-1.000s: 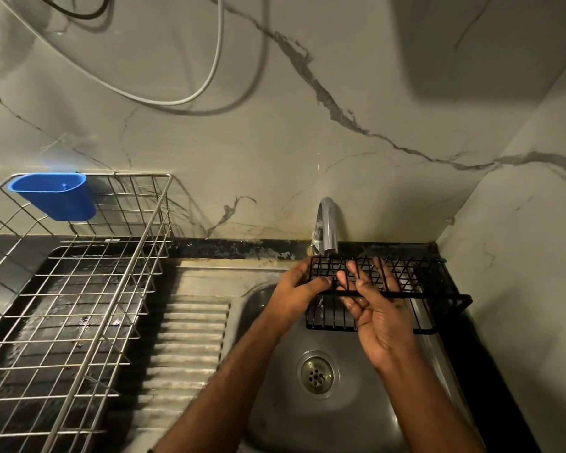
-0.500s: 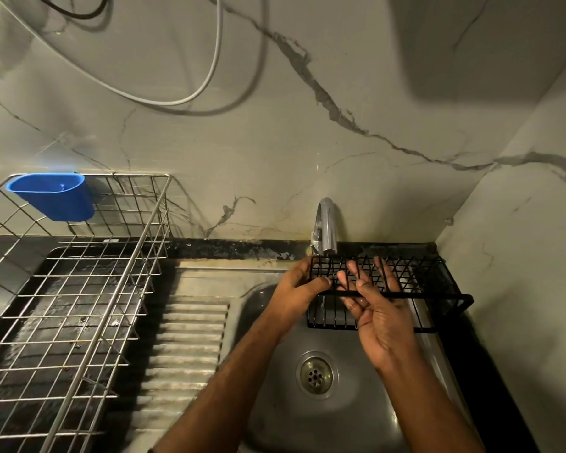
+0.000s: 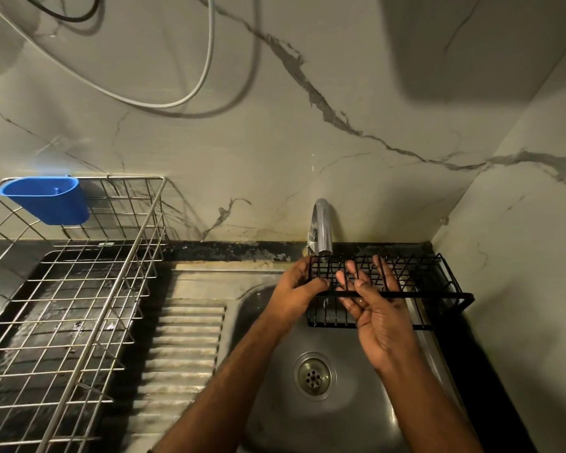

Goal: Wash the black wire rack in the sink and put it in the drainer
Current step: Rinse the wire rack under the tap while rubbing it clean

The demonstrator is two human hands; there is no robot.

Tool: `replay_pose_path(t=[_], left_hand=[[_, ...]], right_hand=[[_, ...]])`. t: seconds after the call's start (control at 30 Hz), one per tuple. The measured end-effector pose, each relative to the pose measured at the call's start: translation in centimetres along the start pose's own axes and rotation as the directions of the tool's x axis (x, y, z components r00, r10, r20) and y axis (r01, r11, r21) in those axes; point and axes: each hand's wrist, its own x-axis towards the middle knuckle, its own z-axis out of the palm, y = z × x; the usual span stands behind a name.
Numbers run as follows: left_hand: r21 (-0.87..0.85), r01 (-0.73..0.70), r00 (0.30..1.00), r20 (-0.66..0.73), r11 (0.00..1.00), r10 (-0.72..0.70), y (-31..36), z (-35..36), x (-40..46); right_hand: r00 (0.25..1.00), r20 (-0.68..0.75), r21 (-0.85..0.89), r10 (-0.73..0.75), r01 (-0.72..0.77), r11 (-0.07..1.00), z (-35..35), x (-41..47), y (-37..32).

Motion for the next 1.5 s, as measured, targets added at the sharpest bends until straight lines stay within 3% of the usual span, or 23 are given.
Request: replay_pose_path(t=[1.23, 1.5], left_hand=[[0.033, -0.078, 0.996, -0.037, 0.996, 0.079, -0.6, -0.6, -0.1], [-0.036, -0.089, 0.996, 0.000, 0.995, 0.089, -1.4, -0.5, -0.5]], right_hand=[[0.999, 0.030, -0.016, 0.018, -0.017, 1.000, -0.1, -0.3, 0.3], [0.999, 0.031, -0.050, 0.020, -0.018, 0.999, -1.1, -0.8, 0.6]])
